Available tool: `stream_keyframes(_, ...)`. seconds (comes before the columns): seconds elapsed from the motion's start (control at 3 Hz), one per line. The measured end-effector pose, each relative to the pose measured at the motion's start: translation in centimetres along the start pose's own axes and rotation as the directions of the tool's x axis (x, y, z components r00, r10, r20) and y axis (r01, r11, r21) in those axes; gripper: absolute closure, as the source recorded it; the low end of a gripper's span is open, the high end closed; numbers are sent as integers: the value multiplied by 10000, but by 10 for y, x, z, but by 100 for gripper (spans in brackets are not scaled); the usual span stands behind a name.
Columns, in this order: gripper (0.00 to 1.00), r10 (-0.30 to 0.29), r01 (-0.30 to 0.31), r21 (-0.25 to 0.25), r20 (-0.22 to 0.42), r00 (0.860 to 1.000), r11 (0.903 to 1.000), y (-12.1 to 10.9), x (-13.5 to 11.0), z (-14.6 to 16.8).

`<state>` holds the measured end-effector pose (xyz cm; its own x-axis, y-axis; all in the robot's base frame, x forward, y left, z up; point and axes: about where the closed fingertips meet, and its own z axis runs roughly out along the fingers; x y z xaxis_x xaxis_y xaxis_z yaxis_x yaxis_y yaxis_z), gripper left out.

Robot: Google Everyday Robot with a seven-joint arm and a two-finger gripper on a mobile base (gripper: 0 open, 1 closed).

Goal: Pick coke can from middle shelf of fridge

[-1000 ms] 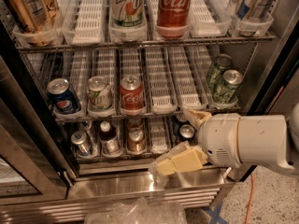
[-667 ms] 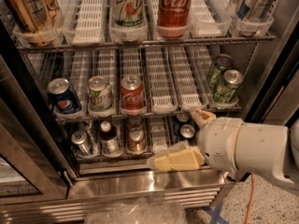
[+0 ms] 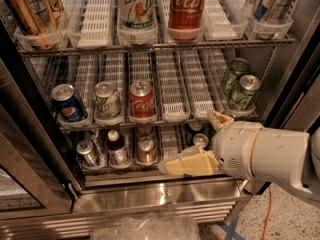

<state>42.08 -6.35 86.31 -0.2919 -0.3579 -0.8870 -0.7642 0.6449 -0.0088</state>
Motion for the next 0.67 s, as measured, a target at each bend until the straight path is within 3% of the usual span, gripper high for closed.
stream_keyframes(0.33, 0, 316, -329, 512, 259, 9992, 9981, -4, 4, 6)
stream_keyframes(0.67, 0, 735, -869, 1521, 921, 9930, 9845, -15, 9, 16)
